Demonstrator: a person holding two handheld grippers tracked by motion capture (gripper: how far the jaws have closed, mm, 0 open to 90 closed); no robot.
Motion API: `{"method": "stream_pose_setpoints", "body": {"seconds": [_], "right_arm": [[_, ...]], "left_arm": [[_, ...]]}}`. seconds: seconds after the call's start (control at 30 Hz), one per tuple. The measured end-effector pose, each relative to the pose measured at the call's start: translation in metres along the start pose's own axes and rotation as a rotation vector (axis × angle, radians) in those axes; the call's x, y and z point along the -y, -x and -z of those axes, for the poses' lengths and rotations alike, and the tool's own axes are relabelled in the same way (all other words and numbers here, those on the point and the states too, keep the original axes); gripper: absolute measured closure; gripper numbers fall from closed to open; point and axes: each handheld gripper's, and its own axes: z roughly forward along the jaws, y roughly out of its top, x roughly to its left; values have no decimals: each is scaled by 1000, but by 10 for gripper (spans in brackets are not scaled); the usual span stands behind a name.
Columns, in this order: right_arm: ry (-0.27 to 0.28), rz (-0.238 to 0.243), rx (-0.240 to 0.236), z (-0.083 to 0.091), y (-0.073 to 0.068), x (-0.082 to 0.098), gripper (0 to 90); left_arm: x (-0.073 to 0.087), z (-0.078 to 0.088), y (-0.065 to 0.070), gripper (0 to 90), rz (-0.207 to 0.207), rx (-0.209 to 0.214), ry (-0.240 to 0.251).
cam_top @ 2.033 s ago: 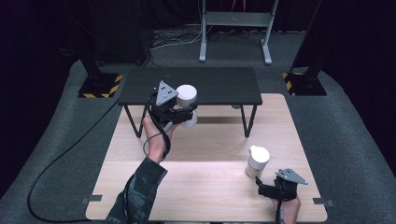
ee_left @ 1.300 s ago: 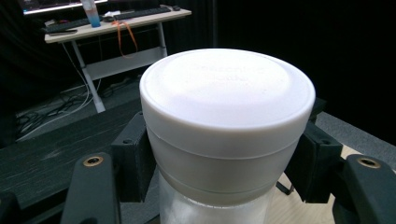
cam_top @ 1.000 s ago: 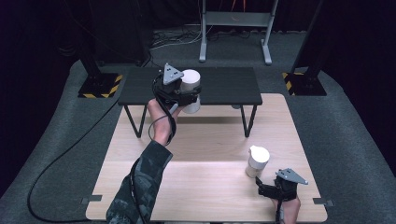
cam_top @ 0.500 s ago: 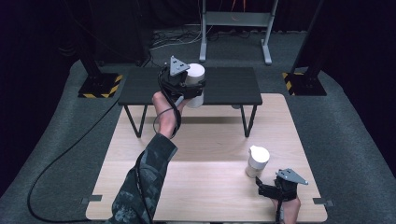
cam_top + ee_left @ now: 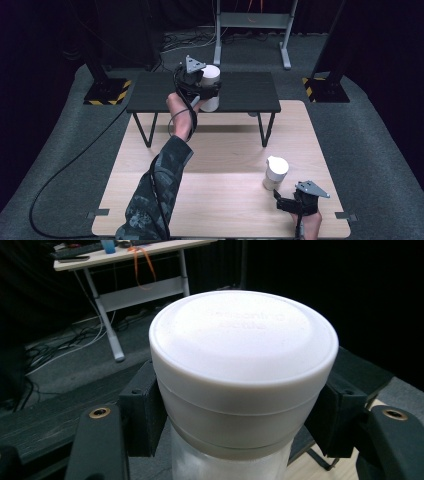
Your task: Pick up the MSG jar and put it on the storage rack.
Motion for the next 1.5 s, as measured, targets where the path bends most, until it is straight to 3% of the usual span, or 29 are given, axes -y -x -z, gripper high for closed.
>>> {"method": "stream_pose_setpoints", "body": {"seconds": [0.13,0.27,0.7,1.27,1.33,1.4,1.5], "right_arm": [[0,-1,-1,0,0,0,0],[2,0,1,0,0,0,0],[3,2,1,0,0,0,0],[7,1,-1,1,0,1,0],[7,-1,-2,1,0,1,0],[7,-2,-2,1,0,1,0],[7,0,-3,1,0,1,0]], "left_arm": [[2,-4,-3,347,8,-5,-9],[11,-5,-10,347,53,6,23],[13,-7,-10,346,45,6,28],[4,-5,-8,339,40,-2,-5],[3,-5,-9,304,36,-1,-13],[-7,-5,-8,241,35,-11,-67],[-11,-4,-9,127,43,-11,-93]]}}
